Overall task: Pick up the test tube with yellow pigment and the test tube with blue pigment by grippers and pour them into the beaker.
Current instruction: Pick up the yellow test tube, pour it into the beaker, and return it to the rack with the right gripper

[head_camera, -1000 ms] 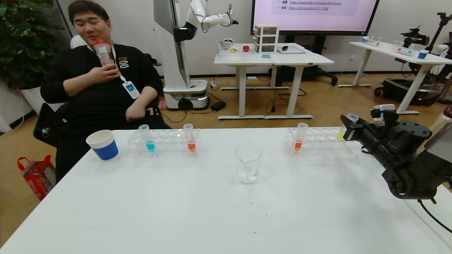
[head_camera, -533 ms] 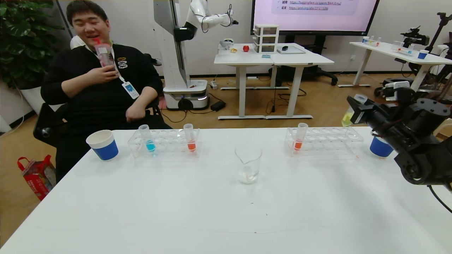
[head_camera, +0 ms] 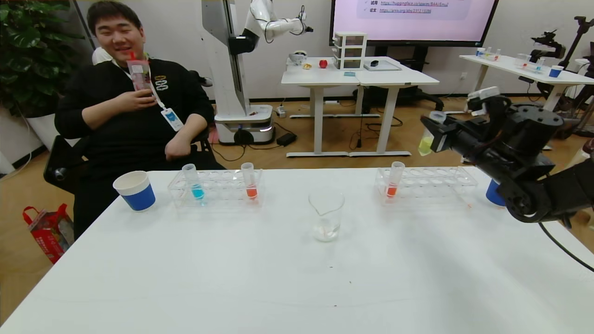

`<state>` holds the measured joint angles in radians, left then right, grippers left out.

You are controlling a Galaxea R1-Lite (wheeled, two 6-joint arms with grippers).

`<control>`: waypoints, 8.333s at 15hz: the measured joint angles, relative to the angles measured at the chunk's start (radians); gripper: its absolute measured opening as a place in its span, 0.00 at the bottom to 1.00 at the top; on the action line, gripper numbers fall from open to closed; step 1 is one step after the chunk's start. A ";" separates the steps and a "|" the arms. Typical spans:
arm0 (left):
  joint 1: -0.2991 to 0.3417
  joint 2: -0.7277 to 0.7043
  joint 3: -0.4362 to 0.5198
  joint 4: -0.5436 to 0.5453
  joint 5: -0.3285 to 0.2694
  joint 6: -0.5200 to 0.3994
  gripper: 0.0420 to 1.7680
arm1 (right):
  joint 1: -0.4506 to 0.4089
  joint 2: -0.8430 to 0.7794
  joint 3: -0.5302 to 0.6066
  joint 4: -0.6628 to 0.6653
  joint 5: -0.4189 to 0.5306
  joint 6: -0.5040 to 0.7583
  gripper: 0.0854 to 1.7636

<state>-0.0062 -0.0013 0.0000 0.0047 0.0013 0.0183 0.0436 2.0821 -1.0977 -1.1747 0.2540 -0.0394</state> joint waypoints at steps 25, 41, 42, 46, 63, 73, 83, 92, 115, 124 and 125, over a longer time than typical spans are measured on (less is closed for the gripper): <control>0.000 0.000 0.000 0.000 0.000 -0.001 0.99 | 0.342 0.176 -0.138 -0.036 0.495 -0.899 0.24; 0.000 0.000 0.000 0.000 0.000 -0.001 0.99 | 0.306 0.256 -0.181 -0.045 0.545 -1.386 0.24; 0.000 0.000 0.000 0.000 0.000 -0.001 0.99 | 0.306 0.258 -0.183 -0.045 0.542 -1.409 0.24; 0.000 0.000 0.000 0.000 0.000 -0.001 0.99 | 0.309 0.261 -0.186 -0.042 0.538 -1.490 0.24; 0.000 0.000 0.000 0.000 0.000 -0.001 0.99 | 0.330 0.218 -0.189 0.112 0.533 -1.838 0.24; 0.000 0.000 0.000 0.000 0.000 0.000 0.99 | 0.329 0.039 -0.022 -0.078 0.270 -0.893 0.24; 0.000 0.000 0.000 0.000 0.000 -0.001 0.99 | 0.412 -0.106 0.068 0.170 -0.298 0.078 0.24; 0.000 0.000 0.000 0.000 0.000 0.000 0.99 | 0.103 -0.231 0.105 0.229 -0.144 0.080 0.24; 0.000 0.000 0.000 0.000 0.000 -0.001 0.99 | -0.442 0.154 -0.028 0.069 -0.042 0.037 0.24; 0.000 0.000 0.000 0.000 0.000 -0.001 0.99 | -0.414 0.158 0.011 0.024 -0.036 0.037 0.98; 0.000 0.000 0.000 0.000 0.000 -0.001 0.99 | -0.399 0.143 0.011 0.029 -0.037 0.038 0.98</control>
<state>-0.0062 -0.0013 0.0000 0.0047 0.0017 0.0172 -0.3555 2.2255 -1.0868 -1.1460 0.2174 -0.0017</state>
